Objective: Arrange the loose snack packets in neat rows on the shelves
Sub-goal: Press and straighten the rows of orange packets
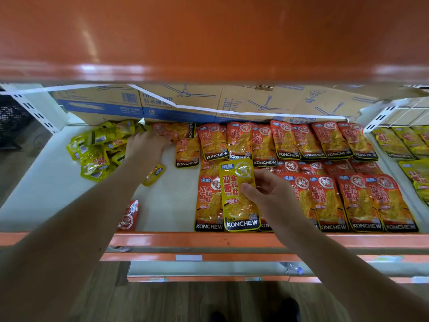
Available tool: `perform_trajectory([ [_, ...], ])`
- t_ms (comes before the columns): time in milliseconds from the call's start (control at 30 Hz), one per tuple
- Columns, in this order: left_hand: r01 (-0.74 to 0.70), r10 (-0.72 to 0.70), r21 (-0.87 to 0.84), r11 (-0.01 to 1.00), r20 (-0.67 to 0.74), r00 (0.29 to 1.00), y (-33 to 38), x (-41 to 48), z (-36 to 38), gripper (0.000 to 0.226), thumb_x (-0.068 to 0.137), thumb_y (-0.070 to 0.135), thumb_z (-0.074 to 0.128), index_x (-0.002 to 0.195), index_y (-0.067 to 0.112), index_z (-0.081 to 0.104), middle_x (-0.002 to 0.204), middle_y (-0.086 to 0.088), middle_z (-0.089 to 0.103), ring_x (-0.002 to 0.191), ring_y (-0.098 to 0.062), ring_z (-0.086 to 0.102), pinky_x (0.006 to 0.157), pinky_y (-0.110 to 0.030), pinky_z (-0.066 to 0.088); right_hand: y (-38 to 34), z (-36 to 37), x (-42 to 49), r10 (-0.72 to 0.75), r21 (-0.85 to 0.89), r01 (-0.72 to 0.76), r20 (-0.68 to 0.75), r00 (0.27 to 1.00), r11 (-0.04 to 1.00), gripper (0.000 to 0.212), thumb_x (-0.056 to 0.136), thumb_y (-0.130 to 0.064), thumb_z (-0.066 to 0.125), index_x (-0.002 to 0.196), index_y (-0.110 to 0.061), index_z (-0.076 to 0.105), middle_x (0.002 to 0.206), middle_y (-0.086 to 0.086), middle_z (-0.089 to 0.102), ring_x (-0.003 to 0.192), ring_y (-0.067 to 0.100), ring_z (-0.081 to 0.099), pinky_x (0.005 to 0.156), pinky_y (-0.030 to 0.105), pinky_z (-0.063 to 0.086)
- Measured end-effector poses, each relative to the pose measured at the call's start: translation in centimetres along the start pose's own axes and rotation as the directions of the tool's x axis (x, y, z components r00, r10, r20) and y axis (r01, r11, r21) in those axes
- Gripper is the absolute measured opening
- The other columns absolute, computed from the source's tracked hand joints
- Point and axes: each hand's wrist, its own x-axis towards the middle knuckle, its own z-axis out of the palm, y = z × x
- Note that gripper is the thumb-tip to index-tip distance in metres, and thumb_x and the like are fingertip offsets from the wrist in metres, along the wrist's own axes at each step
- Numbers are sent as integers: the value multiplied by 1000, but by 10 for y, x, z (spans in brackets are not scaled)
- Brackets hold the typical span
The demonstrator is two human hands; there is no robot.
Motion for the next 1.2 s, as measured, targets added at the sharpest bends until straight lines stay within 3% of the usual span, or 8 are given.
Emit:
perform_trajectory([
  [200, 4, 0, 26, 1000, -131, 991, -14, -16, 10, 26, 74, -3, 70, 99, 4, 71, 73, -17, 68, 69, -41, 65, 78, -41, 50, -4, -4, 4, -24, -19, 24, -6, 1000, 1000, 16, 91, -7, 67, 95, -23, 70, 89, -2, 76, 80, 8, 68, 74, 21, 53],
  [300, -32, 19, -43, 999, -265, 964, -13, -12, 10, 9, 72, -4, 72, 79, -2, 67, 66, -21, 63, 59, -41, 62, 75, -46, 51, -6, 1, 6, -34, -40, 34, 2, 999, 999, 16, 91, -8, 68, 95, -24, 70, 88, -2, 76, 79, 9, 68, 77, 25, 54],
  [400, -99, 65, -98, 990, -307, 949, -9, -1, 8, 25, 85, 14, 66, 107, 2, 65, 103, -23, 66, 94, -43, 65, 83, -51, 51, -8, 12, 12, -39, -51, 40, 23, 999, 998, 17, 91, -8, 67, 90, -25, 70, 87, 1, 75, 78, 11, 65, 78, 33, 54],
  [467, -213, 182, -137, 967, -209, 961, -8, 8, 6, 49, 90, 23, 60, 137, 10, 54, 141, -15, 54, 122, -39, 56, 91, -51, 50, -10, 21, 18, -29, -60, 32, 53, 998, 998, 15, 92, -9, 66, 93, -24, 70, 85, 0, 72, 76, 10, 62, 74, 30, 52],
  [533, -265, 260, -69, 962, -78, 963, -11, 15, 4, 56, 97, 30, 51, 152, 26, 40, 157, -1, 40, 132, -32, 50, 91, -45, 51, -11, 29, 22, -23, -79, 28, 70, 997, 996, 12, 93, -11, 65, 97, -21, 71, 86, 0, 71, 75, 10, 60, 73, 30, 51],
  [633, -239, 239, 28, 971, -2, 971, -17, 19, 3, 49, 103, 40, 44, 151, 32, 40, 152, 0, 47, 131, -31, 51, 98, -46, 46, -12, 38, 25, -21, -97, 27, 70, 997, 995, 12, 93, -10, 65, 97, -21, 71, 91, 6, 73, 78, 13, 62, 79, 38, 55],
  [833, -100, 101, 15, 995, -143, 985, -29, 15, 20, 29, 100, 30, 53, 125, 20, 63, 114, -13, 69, 100, -42, 63, 87, -46, 46, -6, 38, 24, -14, -110, 22, 78, 997, 994, 11, 92, -12, 66, 99, -19, 72, 91, 4, 73, 78, 13, 63, 81, 38, 55],
  [1200, -183, 63, -306, 934, -365, 929, 36, -47, -15, 50, 95, 35, 44, 139, 15, 53, 146, -7, 52, 123, -38, 56, 101, -54, 43, -13, 1, 22, -39, -47, 40, 19, 999, 998, 14, 92, -11, 68, 97, -23, 71, 93, 2, 75, 85, 18, 68, 90, 49, 57],
])
